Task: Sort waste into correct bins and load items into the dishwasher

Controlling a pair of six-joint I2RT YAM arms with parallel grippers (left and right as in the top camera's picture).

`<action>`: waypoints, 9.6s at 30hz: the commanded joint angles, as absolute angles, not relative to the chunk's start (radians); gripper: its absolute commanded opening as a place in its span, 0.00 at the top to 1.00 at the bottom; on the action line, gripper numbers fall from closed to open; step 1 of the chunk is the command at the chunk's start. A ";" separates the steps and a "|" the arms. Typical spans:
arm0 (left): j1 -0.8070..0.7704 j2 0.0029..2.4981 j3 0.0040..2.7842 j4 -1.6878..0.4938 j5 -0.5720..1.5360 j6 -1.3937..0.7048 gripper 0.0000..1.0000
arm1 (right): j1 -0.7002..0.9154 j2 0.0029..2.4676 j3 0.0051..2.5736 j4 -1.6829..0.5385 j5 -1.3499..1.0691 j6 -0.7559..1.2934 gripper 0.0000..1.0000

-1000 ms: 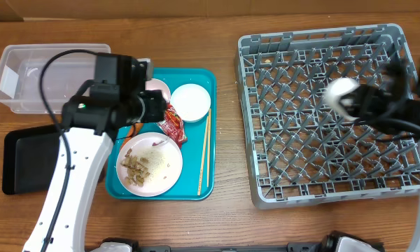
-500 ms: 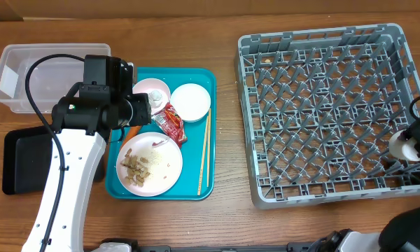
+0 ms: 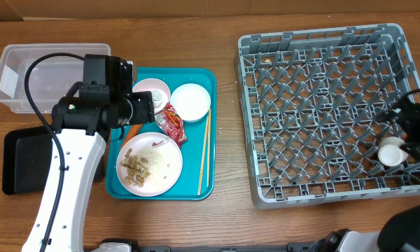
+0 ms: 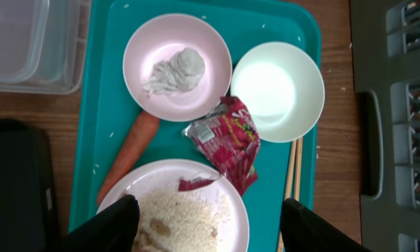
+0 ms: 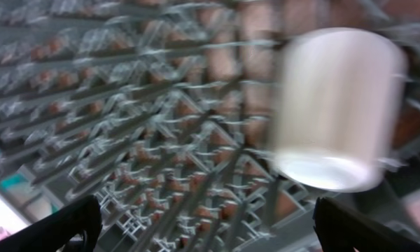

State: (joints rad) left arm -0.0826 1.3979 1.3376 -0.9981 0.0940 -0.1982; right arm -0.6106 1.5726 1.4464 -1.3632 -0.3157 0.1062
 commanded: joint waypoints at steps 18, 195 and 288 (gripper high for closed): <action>-0.167 1.797 1.350 -0.749 0.154 -0.099 0.45 | -0.029 1.429 1.460 -1.258 -0.357 0.030 0.00; 0.176 1.361 1.327 -1.348 0.046 -0.207 0.36 | 0.519 2.106 1.919 -0.966 0.018 0.364 0.96; 0.380 1.361 1.327 -1.317 0.001 -0.338 0.32 | 0.556 2.267 2.315 -1.072 0.266 0.368 0.96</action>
State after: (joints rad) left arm 0.3779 1.3579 1.3281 -1.3190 0.0006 -0.3168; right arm 0.6586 2.4248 2.1860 -1.0069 0.0433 0.4294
